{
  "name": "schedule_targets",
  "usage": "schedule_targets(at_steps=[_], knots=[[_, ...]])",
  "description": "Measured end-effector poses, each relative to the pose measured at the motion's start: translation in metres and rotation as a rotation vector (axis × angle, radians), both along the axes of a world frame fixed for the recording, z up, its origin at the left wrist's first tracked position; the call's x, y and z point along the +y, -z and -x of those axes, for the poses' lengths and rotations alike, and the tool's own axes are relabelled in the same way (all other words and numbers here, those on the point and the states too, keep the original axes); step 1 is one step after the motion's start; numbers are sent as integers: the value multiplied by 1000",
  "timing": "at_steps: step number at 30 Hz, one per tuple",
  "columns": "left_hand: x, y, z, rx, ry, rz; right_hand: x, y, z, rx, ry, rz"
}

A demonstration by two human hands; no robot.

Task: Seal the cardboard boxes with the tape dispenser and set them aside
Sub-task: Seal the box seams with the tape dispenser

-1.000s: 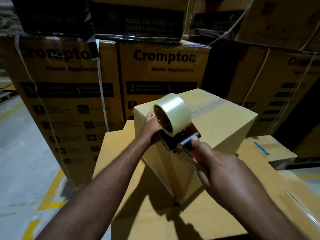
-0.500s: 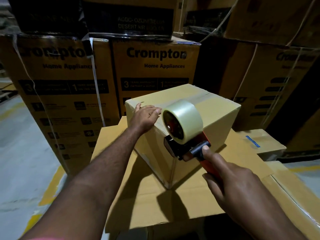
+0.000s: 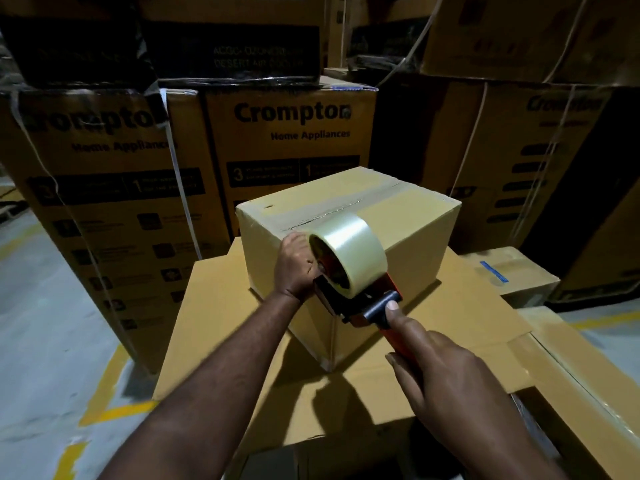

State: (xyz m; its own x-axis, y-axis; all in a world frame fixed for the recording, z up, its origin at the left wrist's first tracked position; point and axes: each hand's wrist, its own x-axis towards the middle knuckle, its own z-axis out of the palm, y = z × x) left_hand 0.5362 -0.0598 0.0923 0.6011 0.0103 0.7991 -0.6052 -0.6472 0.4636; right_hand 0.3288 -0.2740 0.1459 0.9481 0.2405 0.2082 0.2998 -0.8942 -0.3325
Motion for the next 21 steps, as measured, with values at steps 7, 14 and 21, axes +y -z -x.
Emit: schedule_targets(at_steps=[7,14,21], knots=[[0,11,-15,-38,-34,-37,-16,25,8,52,58,-11],[7,4,29,291,281,-154,-12,31,5,25,62,-67],[9,0,60,503,331,-241,-8,35,0,7,46,-102]])
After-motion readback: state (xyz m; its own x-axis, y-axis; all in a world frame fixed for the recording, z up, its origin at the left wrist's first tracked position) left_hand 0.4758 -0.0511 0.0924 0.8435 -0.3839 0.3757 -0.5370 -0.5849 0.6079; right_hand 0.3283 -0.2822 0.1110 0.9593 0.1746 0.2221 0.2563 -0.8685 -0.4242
